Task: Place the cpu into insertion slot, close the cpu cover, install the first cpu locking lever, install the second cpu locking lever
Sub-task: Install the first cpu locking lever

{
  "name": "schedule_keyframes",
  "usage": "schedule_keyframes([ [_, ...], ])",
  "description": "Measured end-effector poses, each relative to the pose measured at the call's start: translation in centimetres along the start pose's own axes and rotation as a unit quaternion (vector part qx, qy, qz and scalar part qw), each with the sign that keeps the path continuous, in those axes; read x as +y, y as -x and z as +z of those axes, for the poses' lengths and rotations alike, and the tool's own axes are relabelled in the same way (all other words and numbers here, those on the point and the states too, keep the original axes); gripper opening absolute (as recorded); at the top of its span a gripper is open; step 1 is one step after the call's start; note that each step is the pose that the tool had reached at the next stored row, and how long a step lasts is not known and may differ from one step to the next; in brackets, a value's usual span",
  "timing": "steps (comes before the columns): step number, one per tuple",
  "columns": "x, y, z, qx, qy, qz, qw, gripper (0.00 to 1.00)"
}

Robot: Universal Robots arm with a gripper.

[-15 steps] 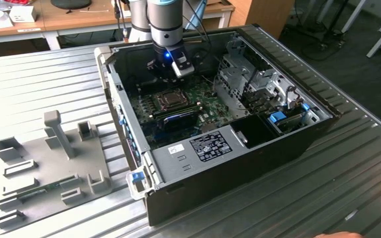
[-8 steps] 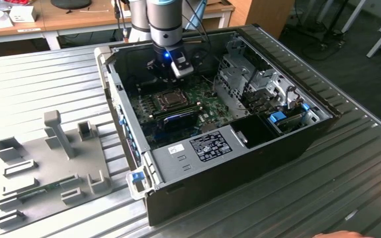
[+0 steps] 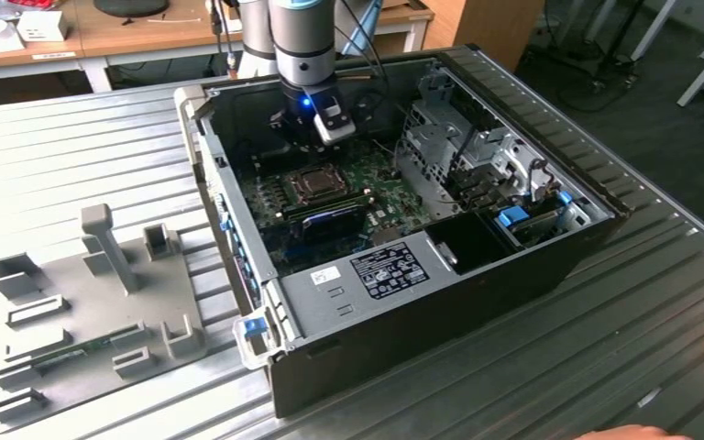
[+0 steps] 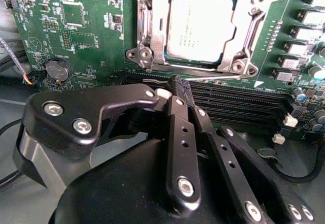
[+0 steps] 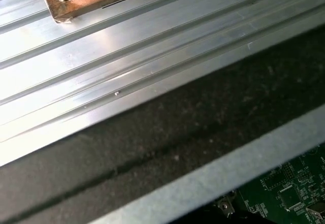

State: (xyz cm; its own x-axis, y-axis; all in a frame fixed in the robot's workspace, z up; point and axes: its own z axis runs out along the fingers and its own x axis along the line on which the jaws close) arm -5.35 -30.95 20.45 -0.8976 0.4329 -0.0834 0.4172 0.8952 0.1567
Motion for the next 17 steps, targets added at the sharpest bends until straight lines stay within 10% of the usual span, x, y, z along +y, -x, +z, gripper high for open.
schedule_keyframes([
  [17, 0.25, -0.14, 0.03, -0.0007, -0.0002, 0.004, 0.99999, 0.11],
])
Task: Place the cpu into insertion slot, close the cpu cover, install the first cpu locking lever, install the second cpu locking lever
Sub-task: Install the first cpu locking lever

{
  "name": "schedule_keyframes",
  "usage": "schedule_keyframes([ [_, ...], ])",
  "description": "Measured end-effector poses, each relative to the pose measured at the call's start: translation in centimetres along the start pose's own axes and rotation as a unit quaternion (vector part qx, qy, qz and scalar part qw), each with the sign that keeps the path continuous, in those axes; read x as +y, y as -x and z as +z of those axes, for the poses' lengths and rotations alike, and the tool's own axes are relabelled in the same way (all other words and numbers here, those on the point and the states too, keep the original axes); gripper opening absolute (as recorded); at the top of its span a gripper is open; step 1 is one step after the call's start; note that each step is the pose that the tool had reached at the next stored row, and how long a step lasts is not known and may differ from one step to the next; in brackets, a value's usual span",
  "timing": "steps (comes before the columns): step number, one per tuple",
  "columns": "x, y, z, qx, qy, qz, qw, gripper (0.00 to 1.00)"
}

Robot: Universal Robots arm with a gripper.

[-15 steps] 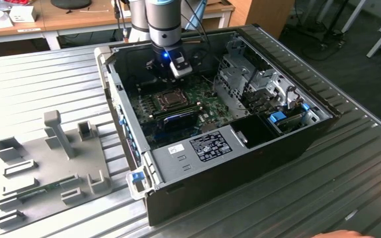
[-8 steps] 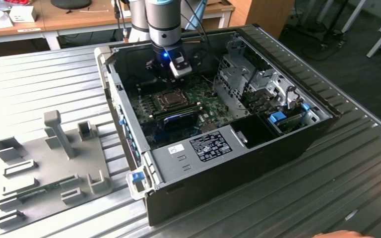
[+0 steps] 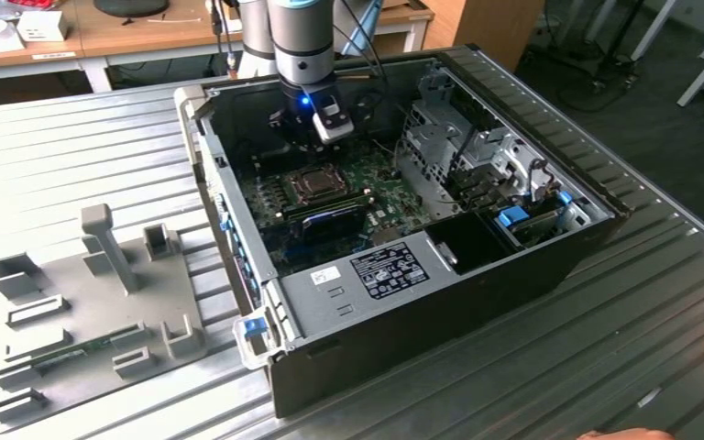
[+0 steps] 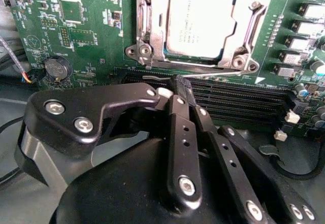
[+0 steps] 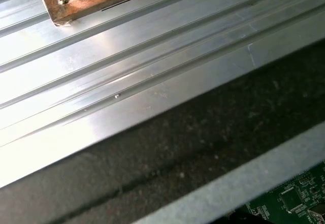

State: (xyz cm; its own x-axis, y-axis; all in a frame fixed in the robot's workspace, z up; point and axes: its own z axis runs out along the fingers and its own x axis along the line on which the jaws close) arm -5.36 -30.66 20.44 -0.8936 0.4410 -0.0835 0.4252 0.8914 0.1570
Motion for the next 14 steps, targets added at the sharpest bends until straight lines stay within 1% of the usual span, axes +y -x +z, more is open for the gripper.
schedule_keyframes([
  [6, 0.0, 0.0, 0.02, 0.0, -0.0001, 0.0, 1.0, 0.11],
  [14, -0.26, 0.08, 0.24, 0.0, -0.0001, 0.0, 1.0, 0.11],
])
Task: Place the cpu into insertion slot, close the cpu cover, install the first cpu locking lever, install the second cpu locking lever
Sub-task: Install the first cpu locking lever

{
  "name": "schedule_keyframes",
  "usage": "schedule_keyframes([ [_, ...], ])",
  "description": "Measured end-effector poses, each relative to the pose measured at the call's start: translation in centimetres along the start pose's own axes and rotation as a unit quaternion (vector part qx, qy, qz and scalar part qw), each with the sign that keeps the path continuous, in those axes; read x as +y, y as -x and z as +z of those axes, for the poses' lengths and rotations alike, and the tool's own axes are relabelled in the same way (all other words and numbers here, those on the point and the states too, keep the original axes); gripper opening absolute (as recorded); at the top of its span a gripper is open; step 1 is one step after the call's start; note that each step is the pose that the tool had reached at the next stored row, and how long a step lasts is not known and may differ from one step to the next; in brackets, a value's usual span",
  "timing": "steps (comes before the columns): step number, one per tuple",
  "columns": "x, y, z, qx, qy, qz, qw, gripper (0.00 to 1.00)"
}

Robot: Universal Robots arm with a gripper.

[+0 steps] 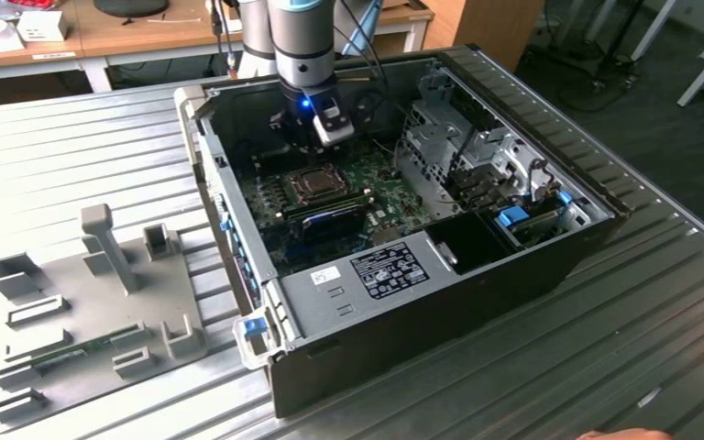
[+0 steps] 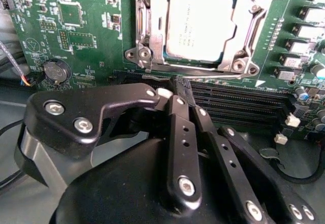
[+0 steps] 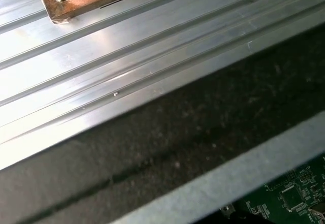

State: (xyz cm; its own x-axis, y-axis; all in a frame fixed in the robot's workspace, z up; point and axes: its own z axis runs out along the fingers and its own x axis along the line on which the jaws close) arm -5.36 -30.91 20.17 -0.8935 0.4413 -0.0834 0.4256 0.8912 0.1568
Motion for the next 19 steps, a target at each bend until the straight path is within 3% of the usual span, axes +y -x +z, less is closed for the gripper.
schedule_keyframes([
  [19, -0.09, 0.04, 0.05, 0.0, 0.0001, 0.0, 1.0, 0.11],
])
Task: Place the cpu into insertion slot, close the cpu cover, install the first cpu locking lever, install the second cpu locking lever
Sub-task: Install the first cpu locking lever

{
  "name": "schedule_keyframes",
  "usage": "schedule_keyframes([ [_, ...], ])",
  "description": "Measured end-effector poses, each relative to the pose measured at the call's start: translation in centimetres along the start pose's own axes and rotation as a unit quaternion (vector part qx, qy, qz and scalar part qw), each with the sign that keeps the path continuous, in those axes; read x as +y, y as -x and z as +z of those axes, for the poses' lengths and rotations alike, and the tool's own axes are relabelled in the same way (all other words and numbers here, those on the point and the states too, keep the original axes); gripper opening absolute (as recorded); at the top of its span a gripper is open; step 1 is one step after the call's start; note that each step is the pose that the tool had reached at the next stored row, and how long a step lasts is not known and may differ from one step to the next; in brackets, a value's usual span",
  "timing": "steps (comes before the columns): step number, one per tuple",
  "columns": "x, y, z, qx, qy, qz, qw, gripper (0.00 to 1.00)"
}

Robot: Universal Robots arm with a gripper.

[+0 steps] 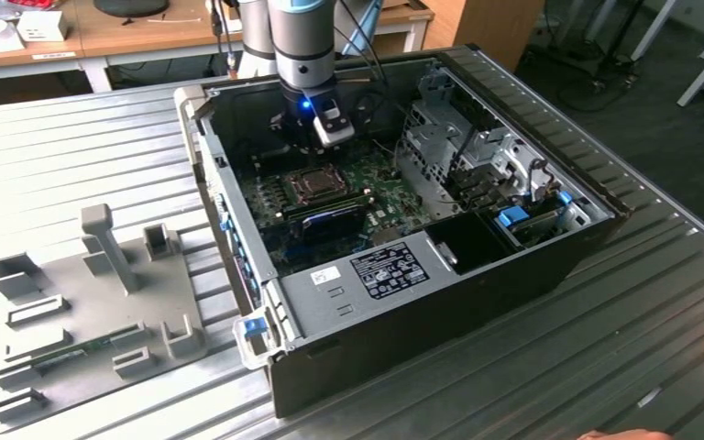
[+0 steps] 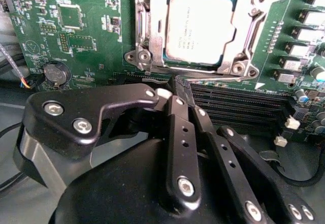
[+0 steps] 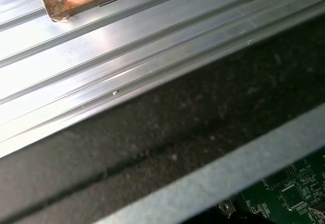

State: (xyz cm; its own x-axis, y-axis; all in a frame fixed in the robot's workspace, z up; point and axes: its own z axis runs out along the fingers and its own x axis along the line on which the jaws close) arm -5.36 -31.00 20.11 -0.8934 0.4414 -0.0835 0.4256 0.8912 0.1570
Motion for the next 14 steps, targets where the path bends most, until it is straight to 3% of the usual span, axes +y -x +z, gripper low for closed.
schedule_keyframes([
  [14, 0.21, -0.18, -0.23, -0.0005, -0.0002, 0.002, 1.0, 0.11],
])
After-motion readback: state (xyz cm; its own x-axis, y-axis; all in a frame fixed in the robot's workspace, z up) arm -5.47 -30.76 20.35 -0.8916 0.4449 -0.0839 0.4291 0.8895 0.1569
